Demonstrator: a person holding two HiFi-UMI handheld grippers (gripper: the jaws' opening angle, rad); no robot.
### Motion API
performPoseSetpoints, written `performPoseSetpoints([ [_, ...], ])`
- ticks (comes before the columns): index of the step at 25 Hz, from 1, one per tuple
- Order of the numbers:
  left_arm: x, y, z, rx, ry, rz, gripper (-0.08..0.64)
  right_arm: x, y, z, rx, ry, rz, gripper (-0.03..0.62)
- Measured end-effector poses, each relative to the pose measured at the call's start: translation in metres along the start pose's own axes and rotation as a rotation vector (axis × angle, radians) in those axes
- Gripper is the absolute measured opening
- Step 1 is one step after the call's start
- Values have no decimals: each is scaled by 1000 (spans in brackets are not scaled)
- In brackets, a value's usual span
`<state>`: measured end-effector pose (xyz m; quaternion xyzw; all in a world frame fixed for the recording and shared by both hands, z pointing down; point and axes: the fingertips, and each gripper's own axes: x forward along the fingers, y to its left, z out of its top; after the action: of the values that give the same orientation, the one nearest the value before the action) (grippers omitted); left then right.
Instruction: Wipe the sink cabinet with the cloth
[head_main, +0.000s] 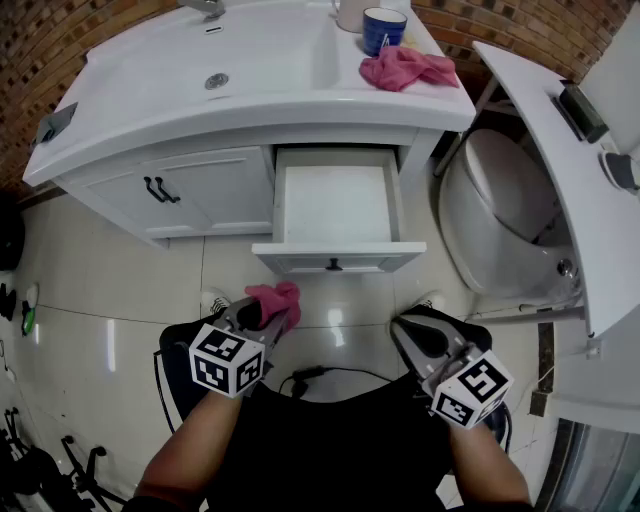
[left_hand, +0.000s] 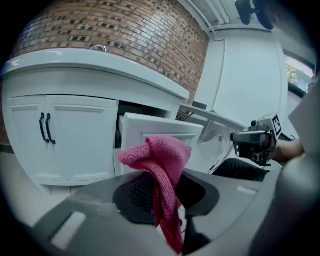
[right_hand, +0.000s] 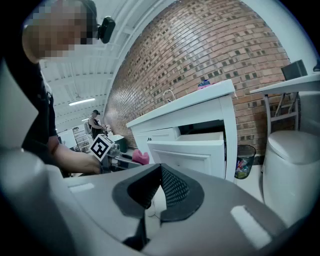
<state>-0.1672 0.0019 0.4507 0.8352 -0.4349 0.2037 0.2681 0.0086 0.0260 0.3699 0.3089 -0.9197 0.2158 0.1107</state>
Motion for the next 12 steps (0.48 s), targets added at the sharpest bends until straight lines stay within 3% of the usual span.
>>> performPoseSetpoints([
  [6, 49, 35, -25, -143, 21, 90, 110, 8, -26, 3, -50, -20, -1, 6],
  [12, 66, 55, -30, -108, 37, 188, 110, 1, -47, 8, -41, -73, -32, 6],
])
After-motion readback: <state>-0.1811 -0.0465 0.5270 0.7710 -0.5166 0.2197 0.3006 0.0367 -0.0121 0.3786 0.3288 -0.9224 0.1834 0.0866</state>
